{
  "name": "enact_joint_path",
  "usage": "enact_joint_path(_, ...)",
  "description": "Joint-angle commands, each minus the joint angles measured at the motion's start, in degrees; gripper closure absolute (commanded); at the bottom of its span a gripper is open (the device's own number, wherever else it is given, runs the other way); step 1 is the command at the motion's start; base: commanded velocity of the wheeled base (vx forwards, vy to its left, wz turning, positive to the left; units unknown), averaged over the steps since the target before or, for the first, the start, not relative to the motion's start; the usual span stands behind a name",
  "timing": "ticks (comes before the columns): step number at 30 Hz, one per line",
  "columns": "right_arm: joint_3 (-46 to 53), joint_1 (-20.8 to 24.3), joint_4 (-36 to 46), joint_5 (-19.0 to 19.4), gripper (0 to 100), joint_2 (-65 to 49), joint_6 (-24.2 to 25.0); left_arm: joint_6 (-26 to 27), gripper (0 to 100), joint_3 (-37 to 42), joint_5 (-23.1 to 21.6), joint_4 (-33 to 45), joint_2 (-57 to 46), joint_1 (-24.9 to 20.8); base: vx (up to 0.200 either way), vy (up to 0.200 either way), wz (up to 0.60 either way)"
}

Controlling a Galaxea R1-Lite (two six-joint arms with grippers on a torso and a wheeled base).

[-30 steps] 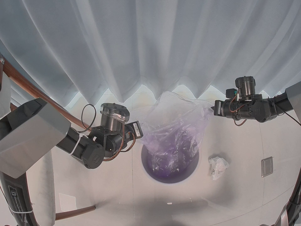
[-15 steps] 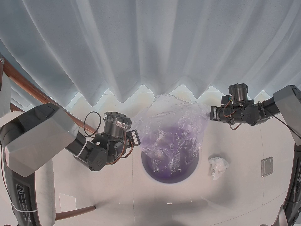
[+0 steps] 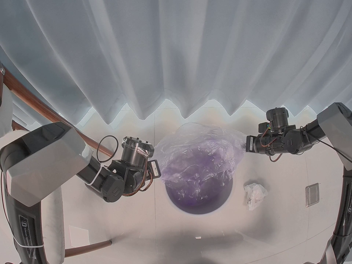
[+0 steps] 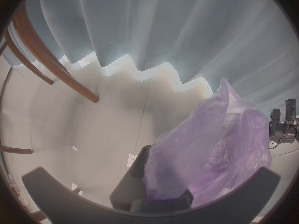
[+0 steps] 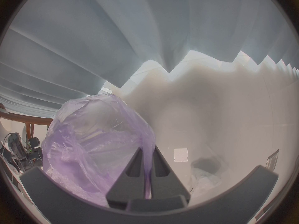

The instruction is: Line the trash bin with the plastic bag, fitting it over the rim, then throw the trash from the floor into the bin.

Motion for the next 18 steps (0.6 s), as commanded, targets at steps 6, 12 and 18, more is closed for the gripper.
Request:
enact_joint_path(6, 5.12, -0.89, -0.05, 0.22, 100, -2.54, -0.05, -0.45, 100, 3.8, -0.01, 0.39, -1.37, 0.0, 0.0, 0.0, 0.0)
enact_joint_path(12, 7.93, -1.07, -0.05, 0.57, 100, -5.09, -0.31, -1.77, 100, 3.88, -0.09, 0.3, -2.69, -0.61, 0.0, 0.0, 0.0)
enact_joint_path(18, 13.82, -1.07, -0.14, 0.92, 100, -8.43, -0.58, -4.32, 100, 9.77, -0.18, 0.22, -5.33, -1.31, 0.0, 0.0, 0.0)
